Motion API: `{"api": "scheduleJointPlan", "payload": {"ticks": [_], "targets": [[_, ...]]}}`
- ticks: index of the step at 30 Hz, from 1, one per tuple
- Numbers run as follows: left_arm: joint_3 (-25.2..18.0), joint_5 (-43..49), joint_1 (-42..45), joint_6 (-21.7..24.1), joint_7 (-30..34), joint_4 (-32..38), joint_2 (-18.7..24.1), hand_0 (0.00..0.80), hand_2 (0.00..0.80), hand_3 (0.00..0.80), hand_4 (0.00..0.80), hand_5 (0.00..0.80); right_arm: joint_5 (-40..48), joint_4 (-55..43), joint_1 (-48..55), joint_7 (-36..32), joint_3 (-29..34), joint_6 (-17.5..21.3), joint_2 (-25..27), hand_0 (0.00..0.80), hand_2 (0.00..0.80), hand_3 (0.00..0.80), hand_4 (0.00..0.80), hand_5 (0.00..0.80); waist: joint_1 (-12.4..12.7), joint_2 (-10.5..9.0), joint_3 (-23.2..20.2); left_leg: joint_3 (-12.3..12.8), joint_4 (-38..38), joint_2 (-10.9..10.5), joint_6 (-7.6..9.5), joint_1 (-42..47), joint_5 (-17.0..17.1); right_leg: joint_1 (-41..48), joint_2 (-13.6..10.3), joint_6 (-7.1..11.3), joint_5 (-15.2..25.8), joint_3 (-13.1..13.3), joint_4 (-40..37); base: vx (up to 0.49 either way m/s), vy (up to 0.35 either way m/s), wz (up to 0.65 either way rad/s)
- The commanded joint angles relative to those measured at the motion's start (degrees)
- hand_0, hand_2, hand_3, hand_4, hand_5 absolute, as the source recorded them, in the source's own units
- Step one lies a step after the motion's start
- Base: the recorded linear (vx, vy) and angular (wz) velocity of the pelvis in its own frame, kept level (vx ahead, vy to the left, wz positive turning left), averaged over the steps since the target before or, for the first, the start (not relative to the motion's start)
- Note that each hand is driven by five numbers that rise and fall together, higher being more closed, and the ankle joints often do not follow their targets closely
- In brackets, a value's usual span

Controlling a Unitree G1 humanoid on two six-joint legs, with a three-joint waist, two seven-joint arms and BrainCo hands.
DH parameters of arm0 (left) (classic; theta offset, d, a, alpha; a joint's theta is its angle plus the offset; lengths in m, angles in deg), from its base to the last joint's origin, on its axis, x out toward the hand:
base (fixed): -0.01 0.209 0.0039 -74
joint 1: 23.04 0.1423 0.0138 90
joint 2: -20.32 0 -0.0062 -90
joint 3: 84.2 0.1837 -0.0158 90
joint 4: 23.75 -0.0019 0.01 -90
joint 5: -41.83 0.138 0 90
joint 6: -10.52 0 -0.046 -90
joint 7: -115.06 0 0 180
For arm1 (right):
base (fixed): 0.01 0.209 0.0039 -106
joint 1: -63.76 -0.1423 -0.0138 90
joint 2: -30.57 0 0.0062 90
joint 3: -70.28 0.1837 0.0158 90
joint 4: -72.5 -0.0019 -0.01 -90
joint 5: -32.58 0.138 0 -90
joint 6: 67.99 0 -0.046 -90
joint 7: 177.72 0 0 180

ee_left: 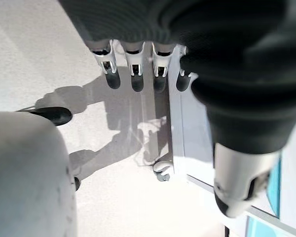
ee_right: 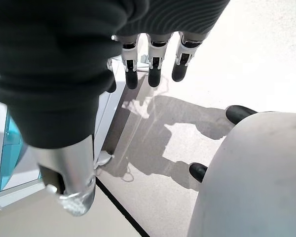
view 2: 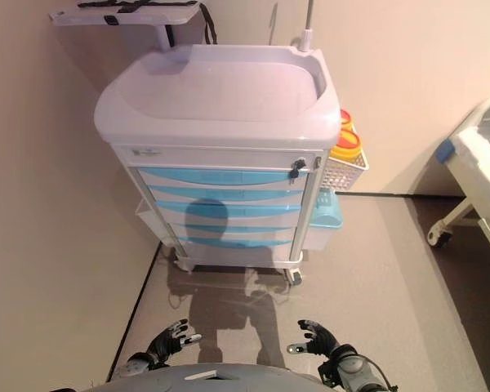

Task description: Open the drawer and pick up the medicine

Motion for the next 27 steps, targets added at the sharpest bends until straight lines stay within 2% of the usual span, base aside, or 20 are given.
{"api": "scheduleJointPlan", "payload": {"ticks": [1, 8, 13, 16, 21, 23, 27], "targets": [[-0.70, -1.81, -3.06, -0.33, 0.84, -4.01, -1.98, 0.000, 0.000, 0.000, 0.000, 0.000, -0.46, 2.07, -2.22, 0.06, -1.00, 1.23, -0.83, 0.000, 0.000, 0.000, 0.000, 0.000, 0.37, -1.57, 2.49, 2.46, 2.75, -3.25, 2.83, -0.43, -5.48, -2.56, -1.62, 2.48, 0.89, -1.42, 4.38, 0.047, 0.042, -0.01], [-0.77, -8.82, -7.09, -0.45, 2.16, -2.60, -0.91, 0.000, 0.000, 0.000, 0.000, 0.000, 3.21, -0.14, -3.56, 0.97, -1.80, 1.19, -0.03, 0.000, 0.000, 0.000, 0.000, 0.000, -0.75, -1.13, 6.52, 2.15, 7.94, -3.28, 4.39, -5.64, -6.37, -9.80, -1.95, 1.68, -1.55, 0.10, 13.30, -0.016, 0.038, -0.06], [-2.94, -20.37, -12.35, 0.85, 4.67, -0.46, -1.12, 0.000, 0.000, 0.000, 0.000, 0.000, 6.81, -2.75, -6.38, 1.92, -1.96, 2.12, 0.87, 0.000, 0.000, 0.000, 0.000, 0.000, -1.83, -1.00, 12.22, 3.31, 14.33, -3.39, 4.57, -13.17, -6.89, -17.07, -2.33, 1.32, -1.88, 1.52, 18.36, -0.121, 0.037, -0.12], [-4.75, -33.67, -16.51, 1.45, 7.27, 4.87, -1.72, 0.000, 0.000, 0.000, 0.000, 0.000, 8.61, -4.84, -8.84, 4.06, -2.69, 2.80, 1.34, 0.000, 0.000, 0.000, 0.000, 0.000, -2.40, -1.00, 15.59, 3.94, 18.49, -3.63, 4.79, -20.34, -6.54, -24.31, -1.99, 0.89, -1.47, 3.06, 21.88, -0.213, 0.033, -0.11], [-4.62, -50.26, -20.57, 1.87, 13.68, 11.91, -2.90, 0.000, 0.000, 0.000, 0.000, 0.000, 10.47, -5.76, -11.16, 5.71, -3.45, 3.17, 1.81, 0.000, 0.000, 0.000, 0.000, 0.000, -3.15, -1.21, 18.26, 4.18, 22.70, -3.96, 4.81, -27.48, -6.55, -31.47, -1.14, 0.27, -1.00, 4.23, 24.72, -0.097, 0.017, -0.14], [-4.17, -53.66, -21.67, 2.17, 14.96, 14.10, -2.89, 0.000, 0.000, 0.000, 0.000, 0.000, 10.85, -6.02, -11.71, 6.01, -3.71, 3.10, 1.92, 0.000, 0.000, 0.000, 0.000, 0.000, -3.40, -1.30, 18.92, 4.41, 23.75, -3.97, 4.83, -28.91, -6.77, -32.96, -0.89, 0.17, -0.82, 4.57, 25.22, -0.036, 0.011, -0.10], [-4.97, -61.74, -25.99, 4.81, 20.61, 17.95, -1.73, 0.000, 0.000, 0.000, 0.000, 0.000, 12.53, -7.56, -12.20, 5.39, -4.51, 3.42, 2.47, 0.000, 0.000, 0.000, 0.000, 0.000, -4.40, -2.85, 20.88, 5.23, 27.44, -3.73, 4.70, -32.71, -8.22, -35.87, -0.08, 0.07, -0.10, 5.50, 25.56, -0.009, -0.016, -0.11]]}}
